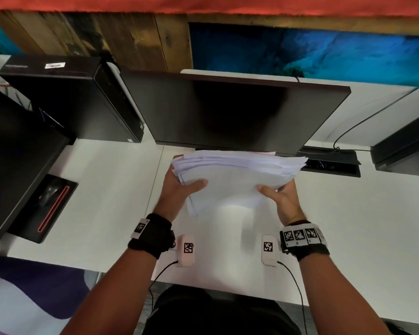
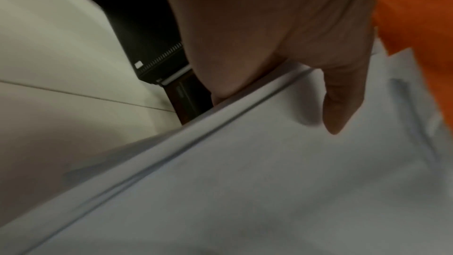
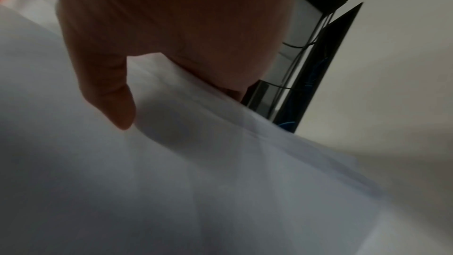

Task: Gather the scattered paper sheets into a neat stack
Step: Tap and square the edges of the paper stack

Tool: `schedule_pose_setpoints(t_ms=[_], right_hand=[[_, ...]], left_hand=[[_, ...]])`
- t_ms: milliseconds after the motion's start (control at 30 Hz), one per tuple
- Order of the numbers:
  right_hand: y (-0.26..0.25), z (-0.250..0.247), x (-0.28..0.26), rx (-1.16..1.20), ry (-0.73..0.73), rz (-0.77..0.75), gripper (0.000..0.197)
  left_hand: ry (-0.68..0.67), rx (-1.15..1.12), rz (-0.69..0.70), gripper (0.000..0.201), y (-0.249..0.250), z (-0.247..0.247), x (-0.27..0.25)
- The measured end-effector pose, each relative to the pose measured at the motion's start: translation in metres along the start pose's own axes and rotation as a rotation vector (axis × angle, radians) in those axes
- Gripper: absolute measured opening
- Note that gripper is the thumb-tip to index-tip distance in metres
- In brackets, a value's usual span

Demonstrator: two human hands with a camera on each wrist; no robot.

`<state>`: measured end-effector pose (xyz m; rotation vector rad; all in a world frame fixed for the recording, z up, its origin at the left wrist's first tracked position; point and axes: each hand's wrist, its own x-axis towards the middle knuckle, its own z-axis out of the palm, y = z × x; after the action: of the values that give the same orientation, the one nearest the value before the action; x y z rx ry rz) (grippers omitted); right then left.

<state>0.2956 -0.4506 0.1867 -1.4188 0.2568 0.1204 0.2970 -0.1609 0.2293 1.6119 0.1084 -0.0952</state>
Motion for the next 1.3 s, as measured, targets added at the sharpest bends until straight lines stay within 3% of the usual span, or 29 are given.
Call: schedule_pose_setpoints(t_ms=[167,267,367,633,767,867,1067,1167,1233,1300], right_hand=[[-0.004,-0.001,0.003,0.024,-0.017,-0.04,0.085],[0.01,-0.003,0.008,-0.045,-0.041,0.038,0.075],[0.011,-0.004,0.006,-0.064,-0.036,0.047,0.069],[0.0,-0.005,0.0,-0.11,-0.021,-0.025,0.067],[0.001,-0.002,-0.002,-0.113,-0.001,-0.018,0.065],[0.0,-0.002,-0.002,-0.115,0.004,-0.018,0.066],[-0.001,0.0,-0.002,-0.083,0.007,-0.049,0.059],[0.0,0.001,-0.002,-0.118,0.02,-0.051,0.039],[0.002,0.002,-0.002,-0.108,0.047,-0.047,0.031],[-0.001,0.004,-0.004,-0.071,0.083,-0.048,0.033]], left_hand=[[0.002,-0.087,-0.076,0.068,-0.003,0.004,0.001],[-0.052,-0.086,-0.18,0.062,-0.015,0.007,-0.007],[-0.031,-0.103,-0.189,0.063,-0.016,0.009,-0.014],[0.246,-0.135,0.009,0.069,0.03,0.034,-0.022],[0.363,-0.171,0.002,0.067,0.042,0.048,-0.02],[0.402,-0.178,-0.047,0.054,0.046,0.054,-0.016],[0.434,-0.171,-0.055,0.042,0.044,0.055,-0.015],[0.432,-0.191,-0.049,0.037,0.044,0.054,-0.019],[0.38,-0.196,-0.027,0.047,0.042,0.049,-0.022],[0.26,-0.116,0.012,0.072,0.033,0.036,-0.021]])
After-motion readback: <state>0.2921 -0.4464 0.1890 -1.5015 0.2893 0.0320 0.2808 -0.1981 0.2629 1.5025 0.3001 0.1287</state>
